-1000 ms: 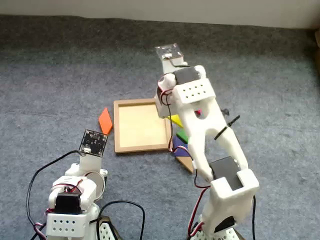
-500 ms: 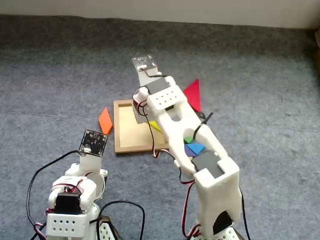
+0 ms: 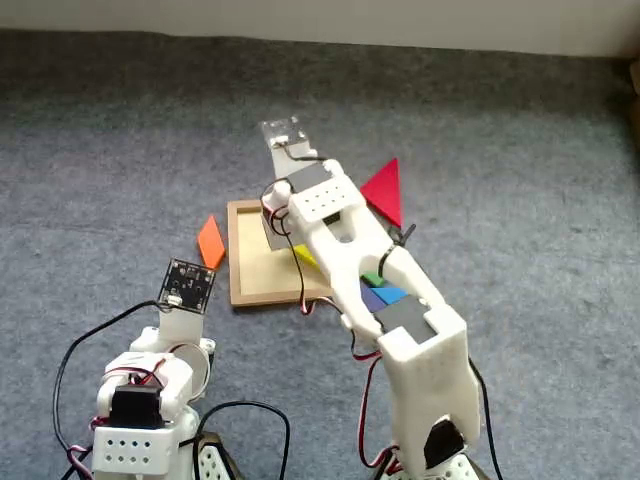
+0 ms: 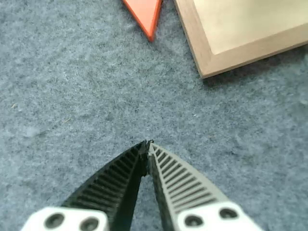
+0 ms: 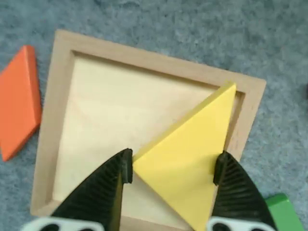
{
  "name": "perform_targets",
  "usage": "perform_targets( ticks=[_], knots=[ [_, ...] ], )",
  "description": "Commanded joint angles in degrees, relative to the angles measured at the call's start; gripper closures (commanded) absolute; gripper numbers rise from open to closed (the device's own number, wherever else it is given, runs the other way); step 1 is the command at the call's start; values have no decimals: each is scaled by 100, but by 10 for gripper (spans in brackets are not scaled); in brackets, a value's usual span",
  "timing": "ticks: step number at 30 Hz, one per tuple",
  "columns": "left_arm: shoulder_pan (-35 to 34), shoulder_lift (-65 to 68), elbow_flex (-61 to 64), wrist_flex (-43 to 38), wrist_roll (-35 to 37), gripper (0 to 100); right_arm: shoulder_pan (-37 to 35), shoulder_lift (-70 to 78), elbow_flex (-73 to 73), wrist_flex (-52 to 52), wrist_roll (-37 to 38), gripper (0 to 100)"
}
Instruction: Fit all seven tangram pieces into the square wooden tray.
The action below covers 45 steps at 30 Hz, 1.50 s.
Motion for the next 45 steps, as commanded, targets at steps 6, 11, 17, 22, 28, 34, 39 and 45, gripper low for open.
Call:
perform_targets(
  ticks=[6,11,17,22,28,34,39,45],
  knots=[
    [-48,-84,119,18,53,968,-48,48,-189,110,-334,838],
    [-48,-84,119,18,53,968,-48,48,-198,286,-431,786],
    [-48,-84,119,18,53,968,-40,40,-462,453,-343,691],
    [-48,-84,119,18,53,968,-40,40,-778,585,185,691],
    [-48,-84,119,18,53,968,-84,40,-989,1103,862,728],
    [-48,-84,119,18,53,968,-127,40,-1165,1165,1196,958],
    [-48,-84,119,18,53,968,-400,84,-1156,1156,1213,993],
    [-48,-84,119,18,53,968,-171,101,-1024,971,1196,993]
  ],
)
